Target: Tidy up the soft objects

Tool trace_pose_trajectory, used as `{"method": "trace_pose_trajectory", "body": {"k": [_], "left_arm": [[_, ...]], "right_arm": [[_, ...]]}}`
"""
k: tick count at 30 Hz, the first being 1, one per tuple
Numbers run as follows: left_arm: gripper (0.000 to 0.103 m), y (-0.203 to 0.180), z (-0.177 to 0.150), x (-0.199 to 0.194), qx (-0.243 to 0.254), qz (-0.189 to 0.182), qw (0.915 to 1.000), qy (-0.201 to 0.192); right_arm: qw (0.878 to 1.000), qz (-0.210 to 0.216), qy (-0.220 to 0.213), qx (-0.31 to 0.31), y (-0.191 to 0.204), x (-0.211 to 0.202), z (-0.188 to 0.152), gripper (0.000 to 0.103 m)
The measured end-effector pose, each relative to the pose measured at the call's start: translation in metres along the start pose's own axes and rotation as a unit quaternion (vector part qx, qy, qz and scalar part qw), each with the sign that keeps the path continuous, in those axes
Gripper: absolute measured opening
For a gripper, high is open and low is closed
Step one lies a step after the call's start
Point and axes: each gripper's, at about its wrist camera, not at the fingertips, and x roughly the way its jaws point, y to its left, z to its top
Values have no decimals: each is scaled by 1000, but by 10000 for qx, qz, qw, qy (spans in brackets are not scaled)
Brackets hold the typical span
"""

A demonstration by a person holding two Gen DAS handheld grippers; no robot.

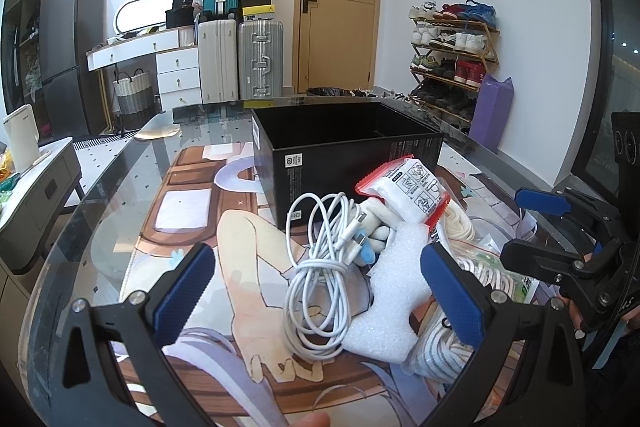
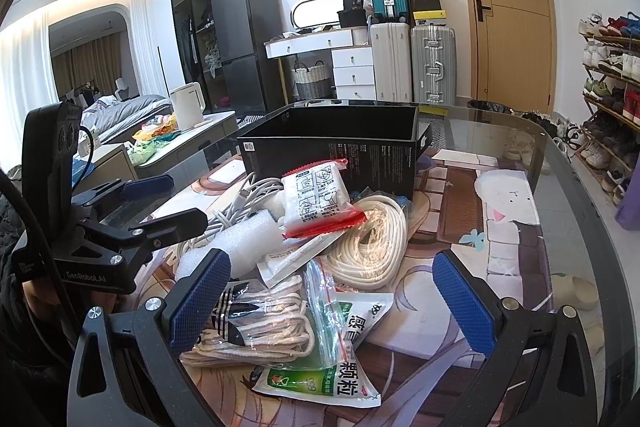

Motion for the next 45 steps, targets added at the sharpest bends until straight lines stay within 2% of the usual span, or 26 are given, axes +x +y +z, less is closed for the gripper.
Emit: {"method": "trace_pose_trajectory", "body": {"k": [8,10,18,29,38,45], "left_arm": [[103,2,1,4,64,-29,10000,62],[103,1,2,4,107,-36,9999,68],[103,1,5,3,150,-81,9999,26],[103,8,5,4,9,-161,9998,88],[103,10,5,6,-28,-142,9998,103],[103,10,4,5,25,-98,9999,82]], "right_arm": [[9997,-188,75,-110,-6,-3,2,103],[9991,-311,234,-146,-9,-2,1,103],[9987,-144,496,38,-16,-5,-8,103],[9942,-228,862,-599,3,-14,-27,103],[9868,-399,1391,-727,10,12,-35,103],[9868,-413,1474,-532,6,24,-30,103]]}}
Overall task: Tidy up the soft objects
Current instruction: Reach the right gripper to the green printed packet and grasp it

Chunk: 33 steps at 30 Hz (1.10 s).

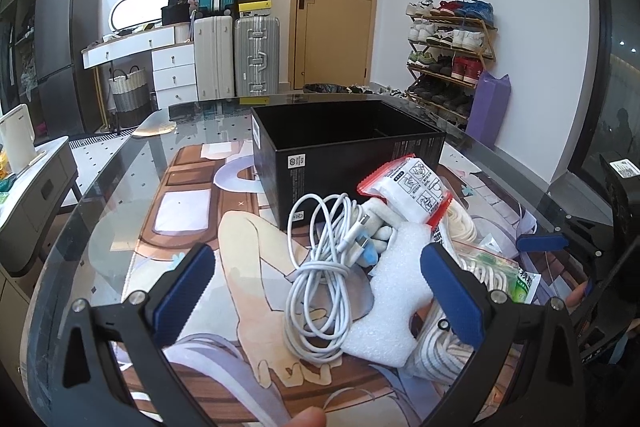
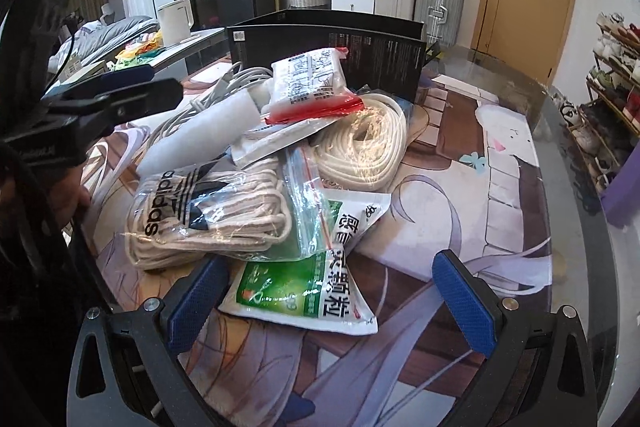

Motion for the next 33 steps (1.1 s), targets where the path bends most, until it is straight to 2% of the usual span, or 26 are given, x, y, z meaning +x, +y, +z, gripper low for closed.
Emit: {"method": "trace_pose_trajectory", "body": {"k": [11,14,19,22,25,33], "left_arm": [[103,-2,-1,0,16,15,10000,-7],[103,-2,-1,0,16,13,10000,-4],[103,-2,-2,0,11,-1,10000,8],[103,-2,-2,0,11,-3,10000,11],[103,-2,-2,0,11,1,10000,7],[103,-2,-2,0,8,-3,10000,19]], "right_arm": [[9998,-101,13,148,-14,2,2,101],[9999,13,-54,85,-14,0,2,86],[9996,188,-199,107,-17,-7,-2,52],[9990,266,-267,259,-22,-10,-5,48],[9991,156,-304,255,-22,-12,-6,42],[9983,-138,-420,388,-31,-17,-7,38]]}}
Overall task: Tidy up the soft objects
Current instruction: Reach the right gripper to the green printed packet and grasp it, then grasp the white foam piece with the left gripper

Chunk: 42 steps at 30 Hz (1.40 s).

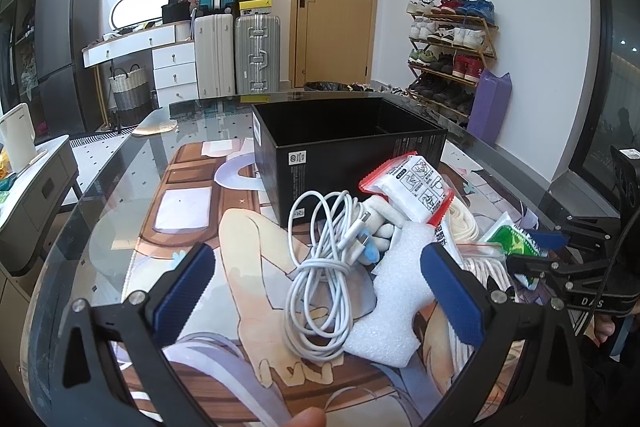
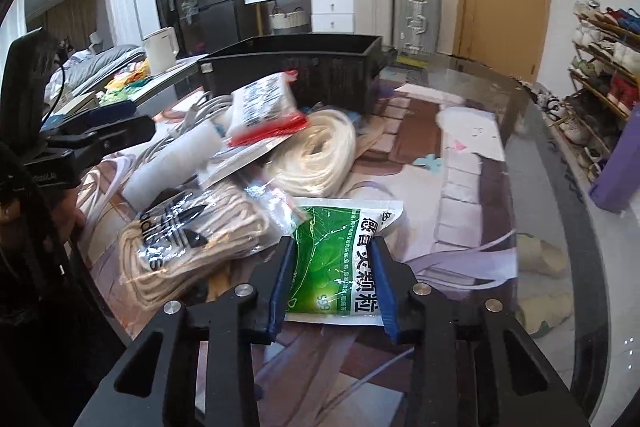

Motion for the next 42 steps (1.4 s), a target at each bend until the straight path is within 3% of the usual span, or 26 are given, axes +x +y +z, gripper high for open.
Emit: {"method": "trace_pose_trajectory", "body": {"k": [5,14,21,28,33,35,42], "left_arm": [[103,-1,-3,2,66,4,10000,31],[103,-22,-8,5,671,-60,9976,184],[100,-25,-6,6,703,-520,9956,330],[75,-40,-10,8,1009,-726,9909,522],[43,-49,-13,7,1158,-764,9887,561],[38,-51,-14,5,1201,-782,9881,553],[37,-50,-10,-3,1131,-838,9890,449]], "right_arm": [[9996,-129,-213,148,-7,-9,1,38],[9984,-71,-514,226,-6,-22,7,38],[9982,68,-576,125,6,-21,12,38],[9980,262,-578,-59,20,-17,18,38],[9975,323,-617,-132,26,-17,21,38],[9974,326,-632,-143,26,-18,22,38],[9969,320,-705,-140,25,-21,25,38]]}}
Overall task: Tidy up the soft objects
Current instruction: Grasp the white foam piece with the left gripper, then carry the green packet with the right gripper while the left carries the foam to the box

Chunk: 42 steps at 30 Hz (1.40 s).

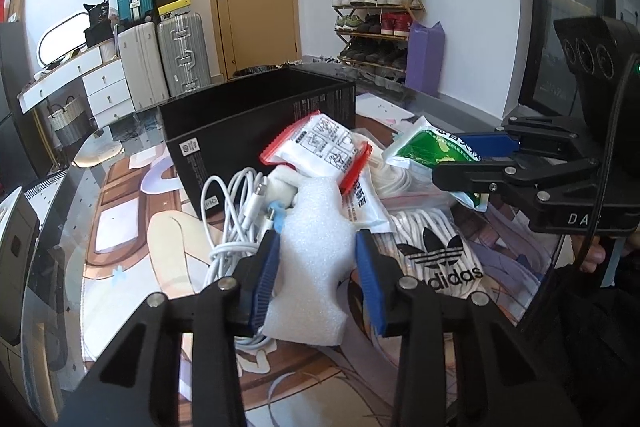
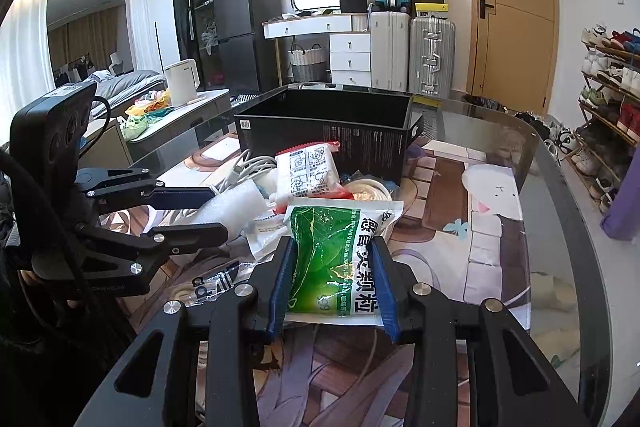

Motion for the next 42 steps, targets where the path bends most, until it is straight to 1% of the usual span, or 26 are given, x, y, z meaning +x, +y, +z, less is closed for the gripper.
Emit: {"method": "trace_pose_trajectory", "body": {"k": [8,16,21,31,42], "left_arm": [[37,16,12,-16,-349,163,9986,-361],[38,29,28,-21,-621,248,9957,-638],[38,40,40,-20,-817,273,9936,-735],[38,63,65,-13,-1113,484,9880,-951],[38,76,87,8,-1169,634,9868,-927]], "right_arm": [[9998,34,-183,-3,0,-9,10,38],[9990,163,-423,28,1,-17,31,38],[9982,263,-526,78,-1,-17,49,38],[9974,379,-582,173,-9,-5,82,38],[9969,452,-625,180,-17,11,112,38]]}}
